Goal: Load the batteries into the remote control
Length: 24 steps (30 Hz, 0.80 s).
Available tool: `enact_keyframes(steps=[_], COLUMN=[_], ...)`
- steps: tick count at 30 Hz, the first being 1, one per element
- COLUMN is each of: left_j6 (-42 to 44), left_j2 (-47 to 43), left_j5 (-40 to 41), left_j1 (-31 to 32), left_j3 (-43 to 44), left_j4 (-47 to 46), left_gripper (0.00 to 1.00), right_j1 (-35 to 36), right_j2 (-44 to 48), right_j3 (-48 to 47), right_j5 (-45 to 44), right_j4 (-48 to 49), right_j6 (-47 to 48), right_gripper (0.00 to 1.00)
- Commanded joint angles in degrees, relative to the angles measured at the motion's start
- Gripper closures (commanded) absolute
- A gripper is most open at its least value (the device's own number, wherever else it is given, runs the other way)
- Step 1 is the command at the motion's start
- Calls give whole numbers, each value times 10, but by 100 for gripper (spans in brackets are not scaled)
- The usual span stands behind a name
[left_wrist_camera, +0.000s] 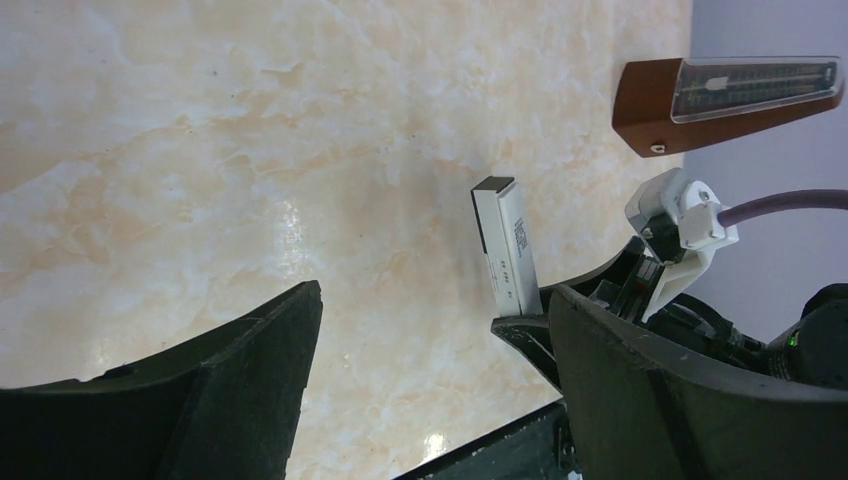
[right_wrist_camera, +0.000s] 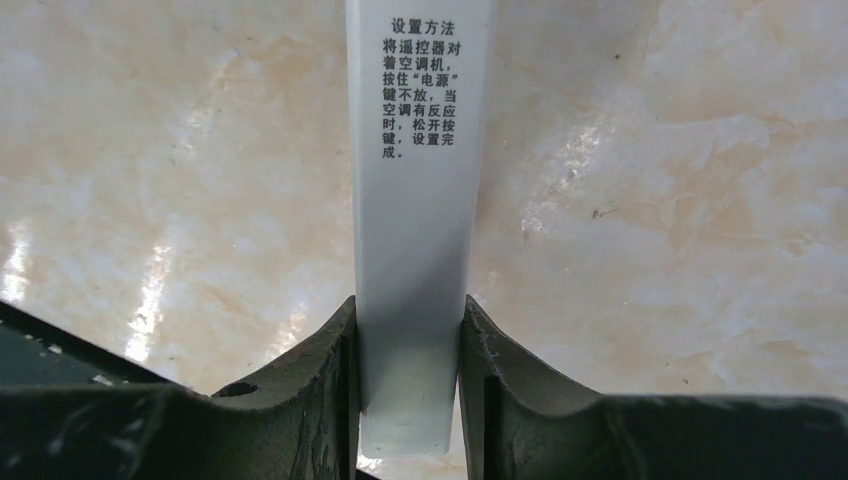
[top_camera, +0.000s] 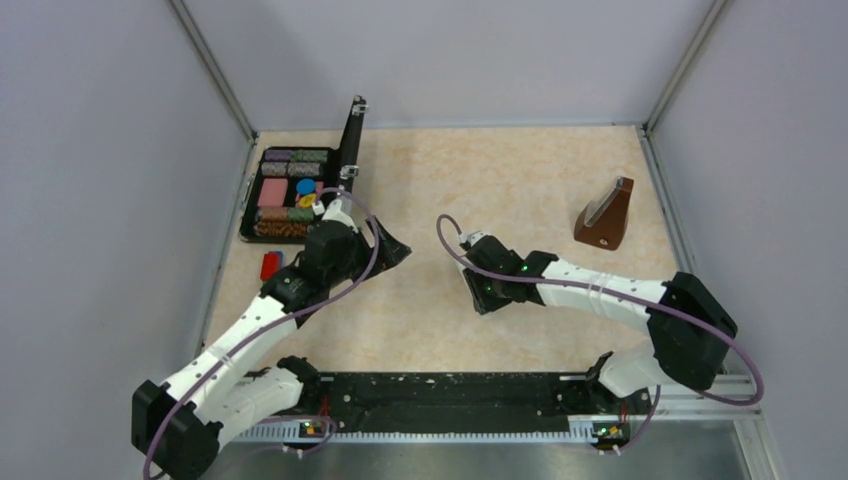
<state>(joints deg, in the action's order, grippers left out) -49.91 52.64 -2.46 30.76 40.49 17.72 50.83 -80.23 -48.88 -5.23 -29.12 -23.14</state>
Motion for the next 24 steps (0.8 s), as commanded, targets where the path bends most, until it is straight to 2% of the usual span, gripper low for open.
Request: enact_keyframes(steps=[1,5,10,19,22,24], left_j6=[10,10,11,0,-2,-1], left_j2=[12,24,25,20,19,20], left_j5=[19,19,45,60,60,59], left_j1=[-4,-5,-10,-26,-30,-31], left_j3=[21,22,22,20,19,20], left_j4=[-9,-12,-13,-7,-7,-7], left_gripper=[14,14,1,1,2,2], right_j1=[1,3,6,8,10,11], right_j2=[-25,-46,-69,-105,-107,-104], right_j3=[-32,-29,-21,-16,-15,-15], right_j5=[-28,-13,12,0,-1,0], right_j4=[5,18,36,42,42,41], right_j6=[29,47,72,69,70,70], right_gripper=[89,88,86,86,79,69])
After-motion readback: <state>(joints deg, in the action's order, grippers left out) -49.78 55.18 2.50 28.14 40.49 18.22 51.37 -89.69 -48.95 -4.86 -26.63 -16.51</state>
